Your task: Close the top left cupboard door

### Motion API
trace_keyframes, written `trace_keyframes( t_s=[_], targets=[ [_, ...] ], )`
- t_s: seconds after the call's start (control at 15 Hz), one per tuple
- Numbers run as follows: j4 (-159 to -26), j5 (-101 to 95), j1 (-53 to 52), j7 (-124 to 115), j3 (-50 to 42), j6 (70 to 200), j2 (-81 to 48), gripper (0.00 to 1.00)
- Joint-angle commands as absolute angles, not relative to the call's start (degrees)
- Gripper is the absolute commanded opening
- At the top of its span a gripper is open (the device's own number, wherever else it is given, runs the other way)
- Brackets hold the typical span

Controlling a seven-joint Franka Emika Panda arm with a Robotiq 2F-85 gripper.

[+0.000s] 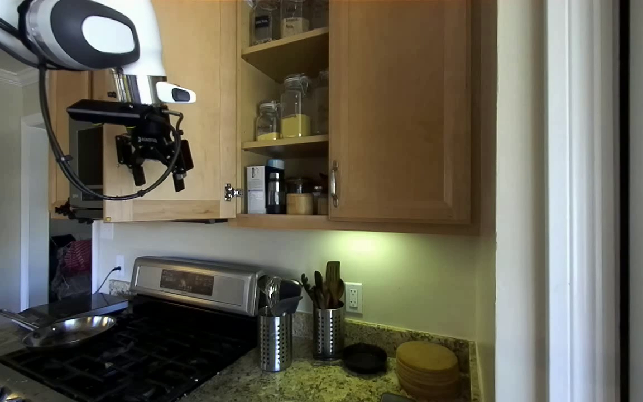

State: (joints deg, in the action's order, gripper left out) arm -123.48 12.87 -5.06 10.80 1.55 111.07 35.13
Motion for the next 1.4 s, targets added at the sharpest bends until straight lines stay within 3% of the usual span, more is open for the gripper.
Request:
trace_keyframes(
  t_s=[0.0, 0.4, 1.33],
  targets=[
    [-123.8, 17.0, -7.2, 7.9, 2.1, 118.2, 34.6, 1.00],
    [-122.0, 20.1, -11.7, 11.6, 2.4, 124.4, 33.8, 1.00],
    [-114.0, 20.5, -17.7, 11.5, 6.3, 122.0, 33.2, 1.00]
  ],
)
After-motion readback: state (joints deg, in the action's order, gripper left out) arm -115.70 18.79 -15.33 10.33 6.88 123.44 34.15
